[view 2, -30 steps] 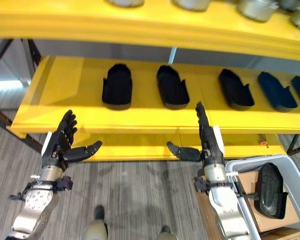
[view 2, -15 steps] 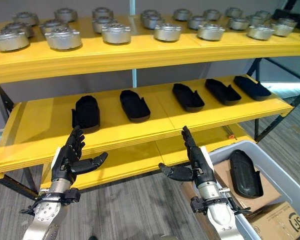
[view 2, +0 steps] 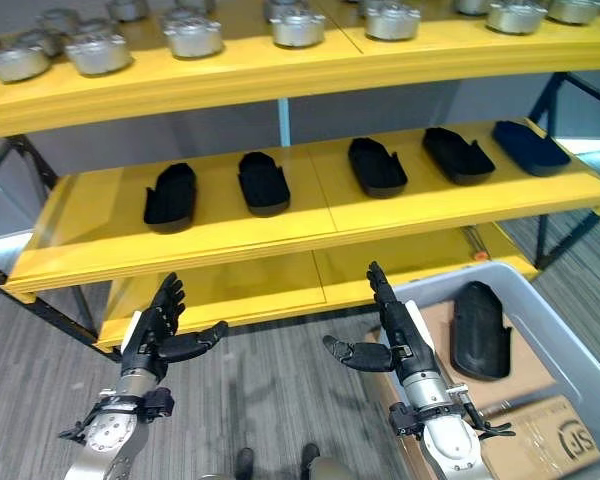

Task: Move parts from the plastic box to the shelf.

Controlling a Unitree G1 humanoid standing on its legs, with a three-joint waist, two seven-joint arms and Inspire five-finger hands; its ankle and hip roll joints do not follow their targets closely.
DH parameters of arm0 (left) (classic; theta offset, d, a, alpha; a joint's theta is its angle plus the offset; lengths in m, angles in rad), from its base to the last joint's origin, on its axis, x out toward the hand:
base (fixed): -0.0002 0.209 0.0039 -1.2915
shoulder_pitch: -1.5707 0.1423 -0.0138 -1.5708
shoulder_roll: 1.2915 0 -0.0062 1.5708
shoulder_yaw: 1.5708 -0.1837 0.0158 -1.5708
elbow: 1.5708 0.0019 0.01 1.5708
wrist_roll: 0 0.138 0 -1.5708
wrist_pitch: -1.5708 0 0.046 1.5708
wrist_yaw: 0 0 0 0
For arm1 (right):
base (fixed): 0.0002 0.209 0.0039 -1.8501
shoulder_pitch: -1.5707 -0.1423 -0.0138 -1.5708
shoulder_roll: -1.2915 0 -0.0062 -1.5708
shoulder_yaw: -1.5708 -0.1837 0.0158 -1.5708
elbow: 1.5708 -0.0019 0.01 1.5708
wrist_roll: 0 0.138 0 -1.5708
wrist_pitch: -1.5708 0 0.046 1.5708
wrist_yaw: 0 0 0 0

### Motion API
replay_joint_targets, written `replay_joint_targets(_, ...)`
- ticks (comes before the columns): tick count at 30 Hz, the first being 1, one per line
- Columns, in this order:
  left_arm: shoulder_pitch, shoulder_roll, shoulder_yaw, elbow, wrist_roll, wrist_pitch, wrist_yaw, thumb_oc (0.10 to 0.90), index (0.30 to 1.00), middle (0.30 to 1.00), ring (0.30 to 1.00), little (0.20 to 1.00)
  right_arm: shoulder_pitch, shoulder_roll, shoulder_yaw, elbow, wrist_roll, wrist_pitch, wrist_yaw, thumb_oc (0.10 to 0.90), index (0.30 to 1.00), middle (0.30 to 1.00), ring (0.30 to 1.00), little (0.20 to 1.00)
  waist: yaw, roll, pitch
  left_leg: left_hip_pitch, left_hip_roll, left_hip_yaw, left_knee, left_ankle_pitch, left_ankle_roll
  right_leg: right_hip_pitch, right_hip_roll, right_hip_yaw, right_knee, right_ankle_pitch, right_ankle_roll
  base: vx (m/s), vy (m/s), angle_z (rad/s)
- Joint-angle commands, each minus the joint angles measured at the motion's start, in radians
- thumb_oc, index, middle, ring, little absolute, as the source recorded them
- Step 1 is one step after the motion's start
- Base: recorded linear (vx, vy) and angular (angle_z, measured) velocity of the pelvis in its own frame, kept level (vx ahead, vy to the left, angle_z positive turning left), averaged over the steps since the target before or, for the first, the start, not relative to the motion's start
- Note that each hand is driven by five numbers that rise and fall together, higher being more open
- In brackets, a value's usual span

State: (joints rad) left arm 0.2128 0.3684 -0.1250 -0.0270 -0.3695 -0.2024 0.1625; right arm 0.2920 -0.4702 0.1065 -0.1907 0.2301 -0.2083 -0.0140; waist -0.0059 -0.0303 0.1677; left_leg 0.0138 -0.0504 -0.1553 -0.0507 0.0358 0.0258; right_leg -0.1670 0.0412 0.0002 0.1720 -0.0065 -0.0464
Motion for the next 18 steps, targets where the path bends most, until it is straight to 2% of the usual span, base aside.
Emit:
replay_joint_targets(1,-0.060,0.010,0.050,-0.096,0.013,-0.118,-0.023,0.900,1.000,1.000,1.000,1.000,-0.105,-0.011,0.004,-0.067,0.041,-0.103,0.024,0.900,1.000,1.000,1.000,1.000,0.024,-0.005,-0.072,-0.112,-0.034,-0.058,0.034,0.024,-0.016,0.171,-0.027,-0.014,-0.202,-0.001,0.095,0.06,0.108,-0.93)
replay_joint_targets(3,-0.055,0.006,0.036,-0.088,0.013,-0.121,-0.039,0.900,1.000,1.000,1.000,1.000,-0.089,0.000,-0.009,-0.072,0.061,-0.102,0.036,0.900,1.000,1.000,1.000,1.000,0.009,-0.007,-0.080,-0.098,-0.020,-0.035,0.002,0.038,-0.022,0.174,-0.025,-0.007,-0.214,0.007,0.098,0.07,0.103,-0.85)
replay_joint_targets(7,-0.051,0.005,0.027,-0.085,0.011,-0.123,-0.043,0.900,1.000,1.000,1.000,1.000,-0.068,0.011,-0.017,-0.074,0.069,-0.100,0.044,0.900,1.000,1.000,1.000,1.000,0.007,-0.011,-0.097,-0.077,-0.013,-0.018,-0.031,0.043,-0.023,0.183,-0.026,0.003,-0.231,0.015,0.102,0.06,0.075,-0.33)
replay_joint_targets(13,-0.054,0.009,0.017,-0.099,-0.013,-0.123,-0.041,0.900,1.000,1.000,1.000,1.000,-0.082,0.018,0.002,-0.053,0.075,-0.084,0.038,0.900,1.000,1.000,1.000,1.000,-0.002,-0.022,-0.113,-0.051,-0.011,0.047,-0.037,0.011,-0.002,0.183,-0.041,0.059,-0.238,0.032,0.123,0.07,0.123,-0.19)
replay_joint_targets(18,-0.072,0.022,0.009,-0.096,-0.016,-0.121,-0.033,0.900,1.000,1.000,1.000,1.000,-0.102,0.024,0.018,-0.033,0.073,-0.070,0.033,0.900,1.000,1.000,1.000,1.000,-0.008,-0.019,-0.105,-0.045,-0.012,0.093,-0.037,-0.007,0.012,0.156,-0.048,0.095,-0.205,0.034,0.141,0.03,0.108,-0.34)
